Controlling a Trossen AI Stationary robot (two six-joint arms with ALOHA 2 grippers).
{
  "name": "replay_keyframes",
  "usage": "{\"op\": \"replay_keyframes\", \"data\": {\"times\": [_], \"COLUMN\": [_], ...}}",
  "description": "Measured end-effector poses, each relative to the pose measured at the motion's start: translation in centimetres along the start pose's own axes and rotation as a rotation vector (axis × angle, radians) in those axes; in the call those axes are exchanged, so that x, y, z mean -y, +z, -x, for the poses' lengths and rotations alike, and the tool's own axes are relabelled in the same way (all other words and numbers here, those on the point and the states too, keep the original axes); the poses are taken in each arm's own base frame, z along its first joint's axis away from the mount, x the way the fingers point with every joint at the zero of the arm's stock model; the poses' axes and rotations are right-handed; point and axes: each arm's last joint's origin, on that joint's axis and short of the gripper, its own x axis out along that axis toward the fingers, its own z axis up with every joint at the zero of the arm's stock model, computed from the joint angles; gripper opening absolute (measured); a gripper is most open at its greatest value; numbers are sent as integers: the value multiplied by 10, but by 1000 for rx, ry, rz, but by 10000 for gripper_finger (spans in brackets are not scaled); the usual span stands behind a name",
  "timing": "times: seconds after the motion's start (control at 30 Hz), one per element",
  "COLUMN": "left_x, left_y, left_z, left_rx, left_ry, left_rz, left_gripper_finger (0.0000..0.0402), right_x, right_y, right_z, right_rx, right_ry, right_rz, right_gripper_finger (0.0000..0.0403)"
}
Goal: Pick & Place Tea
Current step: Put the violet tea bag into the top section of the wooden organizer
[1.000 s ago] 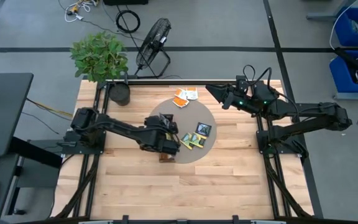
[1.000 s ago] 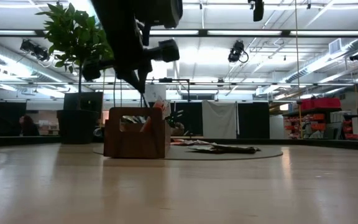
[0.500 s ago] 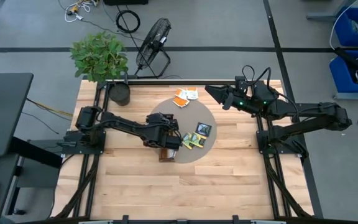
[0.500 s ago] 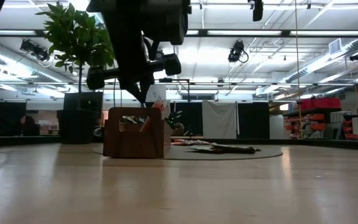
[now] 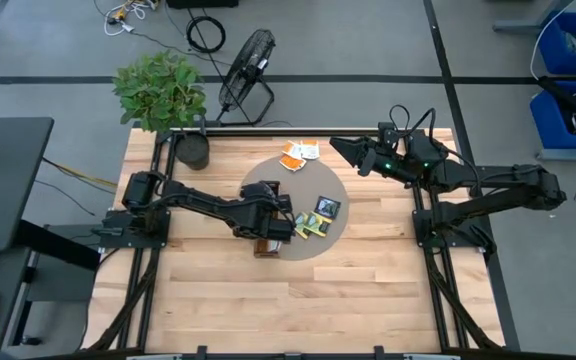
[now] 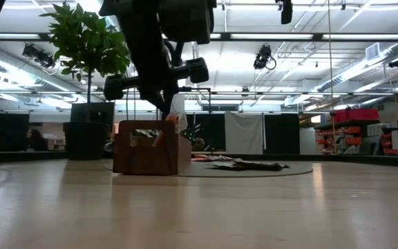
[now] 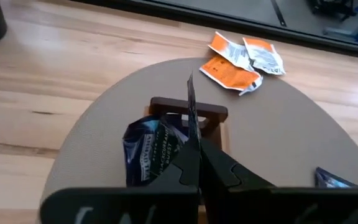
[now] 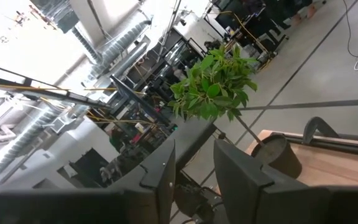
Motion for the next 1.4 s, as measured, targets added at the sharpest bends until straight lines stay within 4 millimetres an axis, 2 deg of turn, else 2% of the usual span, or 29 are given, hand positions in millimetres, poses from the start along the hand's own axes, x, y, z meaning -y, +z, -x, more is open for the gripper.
{"op": "replay_keyframes", "data": {"times": [0.5,1.4], "left_x": [4,7], "left_y": [7,9], "left_z": [-11,-17], "left_rx": [-14,-62], "left_ry": [6,8], "left_rz": [-82,-120], "left_gripper_finger": [2,2], "right_x": [0,0], "right_y": [0,0], "right_z": [0,0], "right_rx": [0,-2], "right_ry": [0,-2], "right_rz": [0,1], "right_gripper_finger": [118,118]}}
